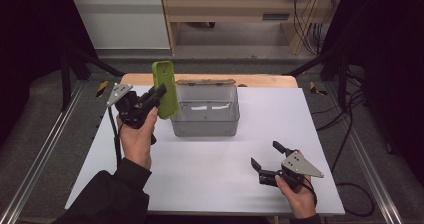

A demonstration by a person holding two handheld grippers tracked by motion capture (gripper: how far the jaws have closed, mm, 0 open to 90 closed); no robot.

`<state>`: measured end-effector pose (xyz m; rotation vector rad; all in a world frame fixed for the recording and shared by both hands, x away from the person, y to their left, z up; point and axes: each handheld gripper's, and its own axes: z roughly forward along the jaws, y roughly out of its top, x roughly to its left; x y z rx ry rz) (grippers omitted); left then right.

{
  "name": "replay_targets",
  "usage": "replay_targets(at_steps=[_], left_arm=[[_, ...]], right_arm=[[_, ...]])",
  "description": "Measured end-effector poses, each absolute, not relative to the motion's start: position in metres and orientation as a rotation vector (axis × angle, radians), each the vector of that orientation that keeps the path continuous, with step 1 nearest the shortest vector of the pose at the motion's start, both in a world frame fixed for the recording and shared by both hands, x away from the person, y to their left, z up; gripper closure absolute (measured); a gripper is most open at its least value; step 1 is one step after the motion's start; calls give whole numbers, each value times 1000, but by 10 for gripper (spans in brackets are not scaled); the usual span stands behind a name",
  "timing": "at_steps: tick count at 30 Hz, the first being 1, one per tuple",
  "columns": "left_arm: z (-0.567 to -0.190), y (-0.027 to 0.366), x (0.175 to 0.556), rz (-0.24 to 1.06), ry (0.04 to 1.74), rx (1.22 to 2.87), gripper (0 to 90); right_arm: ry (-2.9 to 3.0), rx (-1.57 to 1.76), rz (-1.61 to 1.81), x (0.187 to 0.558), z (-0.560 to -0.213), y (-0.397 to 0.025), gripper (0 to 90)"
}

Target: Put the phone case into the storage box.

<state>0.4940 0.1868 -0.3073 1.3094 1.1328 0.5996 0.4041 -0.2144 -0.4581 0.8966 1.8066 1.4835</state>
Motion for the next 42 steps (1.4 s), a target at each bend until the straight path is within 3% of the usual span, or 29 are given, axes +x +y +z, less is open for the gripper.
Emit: replay_targets(at_steps=[7,17,22,34,42], left_arm=[[-308,178,513,583,1158,1321,770],[-319,172,537,661,1202,1352,769],[-327,175,547,577,1272,1279,770],[-333,177,562,669,1261,1364,770],[-336,175,564,656,1249,1377,769]], right_arm=[[1806,906,1487,405,-459,-217,59],[1793,926,1496,407,-460,-223,58],[1811,914,1494,407,-461,-222,56],[1822,903,1490,408,-462,-220,55],[1825,900,1487,408,-462,-220,54]])
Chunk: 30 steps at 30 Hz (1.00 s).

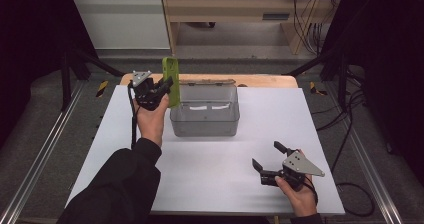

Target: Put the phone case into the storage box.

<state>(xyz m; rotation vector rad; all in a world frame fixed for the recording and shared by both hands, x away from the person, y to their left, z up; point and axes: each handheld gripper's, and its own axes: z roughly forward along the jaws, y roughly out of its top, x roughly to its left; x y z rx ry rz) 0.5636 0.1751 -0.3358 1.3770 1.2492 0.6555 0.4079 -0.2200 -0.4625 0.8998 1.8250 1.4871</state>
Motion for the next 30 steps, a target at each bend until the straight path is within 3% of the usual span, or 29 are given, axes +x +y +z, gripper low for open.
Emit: replay_targets(at_steps=[30], left_arm=[[-350,170,565,647,1252,1420,769]], right_arm=[[1815,836,1508,408,-467,-216,56]])
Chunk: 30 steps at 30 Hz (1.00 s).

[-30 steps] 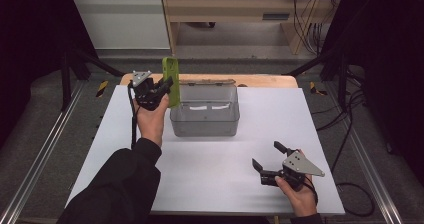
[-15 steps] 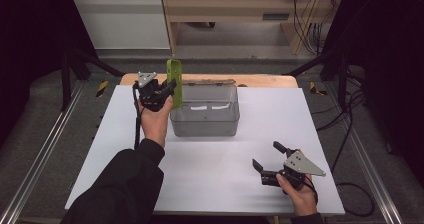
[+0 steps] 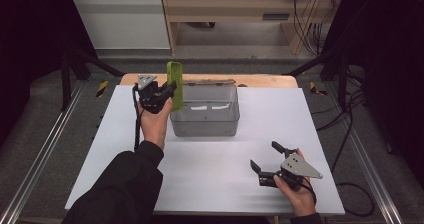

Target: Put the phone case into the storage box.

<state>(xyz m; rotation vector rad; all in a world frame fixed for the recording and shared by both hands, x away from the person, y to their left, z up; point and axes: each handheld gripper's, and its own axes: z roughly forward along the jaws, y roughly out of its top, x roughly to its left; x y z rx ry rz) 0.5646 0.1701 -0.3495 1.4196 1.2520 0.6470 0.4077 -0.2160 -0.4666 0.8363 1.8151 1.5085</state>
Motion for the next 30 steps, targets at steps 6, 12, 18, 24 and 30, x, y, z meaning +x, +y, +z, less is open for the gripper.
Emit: replay_targets(at_steps=[6,12,18,24,30], left_arm=[[-356,169,565,677,1257,1451,769],[-361,163,564,744,1230,1513,769],[-365,162,566,760,1234,1532,769],[-373,163,569,758,1261,1540,769],[-378,161,572,751,1262,1564,768]], right_arm=[[1811,848,1536,407,-466,-216,54],[1817,848,1532,407,-466,-216,54],[1828,856,1532,408,-466,-216,53],[1836,854,1538,408,-466,-215,51],[1840,857,1538,408,-466,-215,51]])
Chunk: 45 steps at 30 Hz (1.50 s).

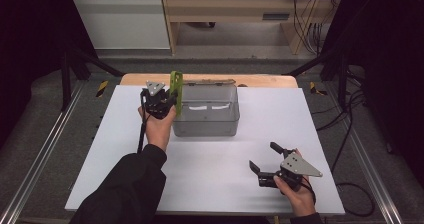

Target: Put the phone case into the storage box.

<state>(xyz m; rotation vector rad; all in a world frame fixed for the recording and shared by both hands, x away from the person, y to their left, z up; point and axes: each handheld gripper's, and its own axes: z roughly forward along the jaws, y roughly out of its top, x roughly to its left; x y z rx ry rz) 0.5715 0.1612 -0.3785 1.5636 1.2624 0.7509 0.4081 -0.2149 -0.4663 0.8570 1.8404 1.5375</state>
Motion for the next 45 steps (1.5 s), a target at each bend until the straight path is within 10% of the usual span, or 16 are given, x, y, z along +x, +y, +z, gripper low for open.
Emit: replay_targets(at_steps=[45], left_arm=[[-408,155,579,633,1329,1640,768]], right_arm=[[1865,863,1534,409,-468,-213,50]])
